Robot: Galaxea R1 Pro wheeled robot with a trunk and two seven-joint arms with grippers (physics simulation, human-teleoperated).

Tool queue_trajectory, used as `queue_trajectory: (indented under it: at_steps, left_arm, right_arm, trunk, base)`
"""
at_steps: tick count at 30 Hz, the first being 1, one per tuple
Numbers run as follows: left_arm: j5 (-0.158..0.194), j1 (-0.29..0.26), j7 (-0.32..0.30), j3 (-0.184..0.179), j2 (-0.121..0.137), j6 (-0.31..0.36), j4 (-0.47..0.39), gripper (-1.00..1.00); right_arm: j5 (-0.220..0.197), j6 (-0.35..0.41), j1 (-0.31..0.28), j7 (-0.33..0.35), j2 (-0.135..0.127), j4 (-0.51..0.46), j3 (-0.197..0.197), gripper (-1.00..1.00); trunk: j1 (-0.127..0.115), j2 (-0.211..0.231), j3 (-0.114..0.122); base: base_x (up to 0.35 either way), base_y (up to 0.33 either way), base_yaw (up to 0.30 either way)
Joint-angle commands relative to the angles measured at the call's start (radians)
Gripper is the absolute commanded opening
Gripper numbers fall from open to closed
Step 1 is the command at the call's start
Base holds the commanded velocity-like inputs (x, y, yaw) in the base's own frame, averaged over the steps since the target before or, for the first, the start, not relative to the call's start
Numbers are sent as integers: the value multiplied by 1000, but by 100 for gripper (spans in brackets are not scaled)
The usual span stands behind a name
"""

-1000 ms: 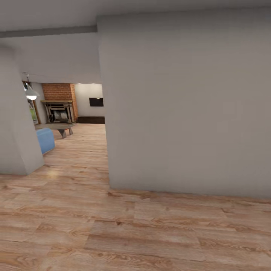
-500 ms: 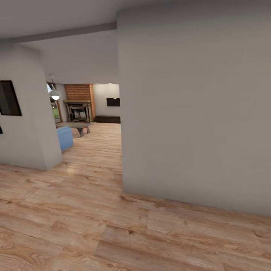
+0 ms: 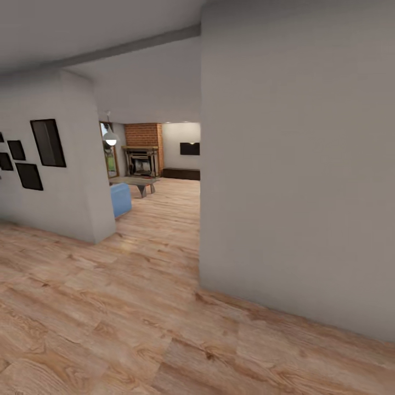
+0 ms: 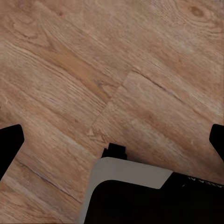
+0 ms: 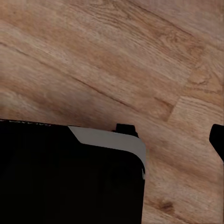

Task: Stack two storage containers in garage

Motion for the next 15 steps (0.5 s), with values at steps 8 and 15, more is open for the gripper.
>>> queue_trajectory:
  at_steps: [8, 15]
  left_arm:
    - [6, -1, 1, 0, 0, -3, 0, 100]
    - [6, -1, 1, 0, 0, -3, 0, 100]
  right_arm:
    - [-1, -5, -1, 0, 0, 3, 6, 100]
    - [-1, -5, -1, 0, 0, 3, 6, 100]
  trunk:
    - [1, -1, -1]
    - [1, -1, -1]
  base:
    - [322, 0, 284]
    - [322, 0, 291]
